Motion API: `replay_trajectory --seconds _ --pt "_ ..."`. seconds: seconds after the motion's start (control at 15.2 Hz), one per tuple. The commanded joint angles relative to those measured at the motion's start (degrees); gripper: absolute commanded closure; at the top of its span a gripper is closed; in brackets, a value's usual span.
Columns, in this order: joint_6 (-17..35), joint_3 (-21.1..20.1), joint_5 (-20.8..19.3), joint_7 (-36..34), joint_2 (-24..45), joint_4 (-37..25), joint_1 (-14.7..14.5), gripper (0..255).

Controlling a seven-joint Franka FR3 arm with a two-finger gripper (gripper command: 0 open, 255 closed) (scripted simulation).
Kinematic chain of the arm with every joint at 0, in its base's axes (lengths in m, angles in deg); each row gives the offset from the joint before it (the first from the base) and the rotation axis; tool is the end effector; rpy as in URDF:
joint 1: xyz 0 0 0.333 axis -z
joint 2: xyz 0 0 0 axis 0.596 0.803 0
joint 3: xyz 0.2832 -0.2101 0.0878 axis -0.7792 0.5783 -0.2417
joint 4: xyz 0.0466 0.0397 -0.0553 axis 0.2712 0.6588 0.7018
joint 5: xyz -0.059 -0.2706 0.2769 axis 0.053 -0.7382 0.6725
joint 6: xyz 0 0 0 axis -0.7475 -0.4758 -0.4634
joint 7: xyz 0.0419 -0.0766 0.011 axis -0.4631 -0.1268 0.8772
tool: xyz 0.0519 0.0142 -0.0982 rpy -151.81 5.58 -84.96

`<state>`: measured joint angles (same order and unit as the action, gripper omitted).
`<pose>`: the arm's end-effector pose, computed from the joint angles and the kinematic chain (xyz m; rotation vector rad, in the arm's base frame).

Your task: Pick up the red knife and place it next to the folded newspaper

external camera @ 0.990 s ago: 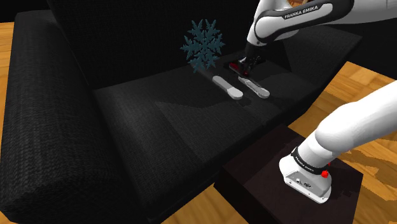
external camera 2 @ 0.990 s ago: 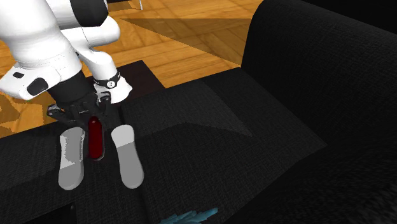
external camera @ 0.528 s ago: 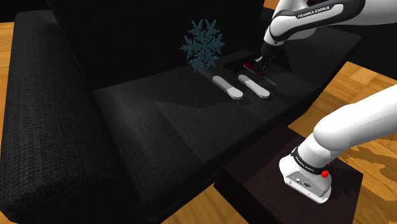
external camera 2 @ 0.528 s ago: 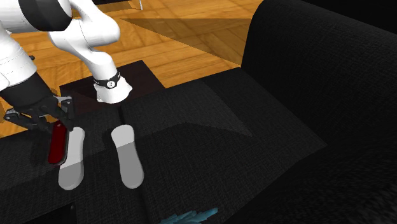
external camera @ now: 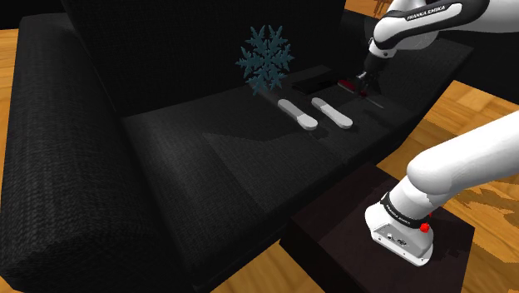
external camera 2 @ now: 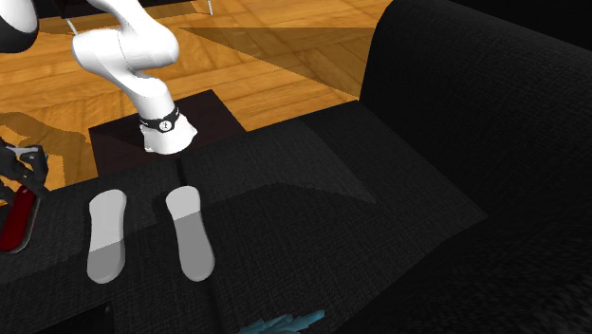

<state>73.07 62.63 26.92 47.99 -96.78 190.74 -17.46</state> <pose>0.3344 -0.2521 0.4739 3.1219 -0.2843 0.0612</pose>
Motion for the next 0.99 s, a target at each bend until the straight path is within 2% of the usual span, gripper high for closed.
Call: replay_trajectory --seconds 0.0,0.26,0.92 --pt "0.02 2.38 -0.53 3.40 0.80 -0.90 1.26 255" --pt "-0.07 7.36 -0.92 10.51 3.43 -3.88 3.50 255" --pt "8.33 8.56 0.11 11.62 7.46 0.67 3.21 255"
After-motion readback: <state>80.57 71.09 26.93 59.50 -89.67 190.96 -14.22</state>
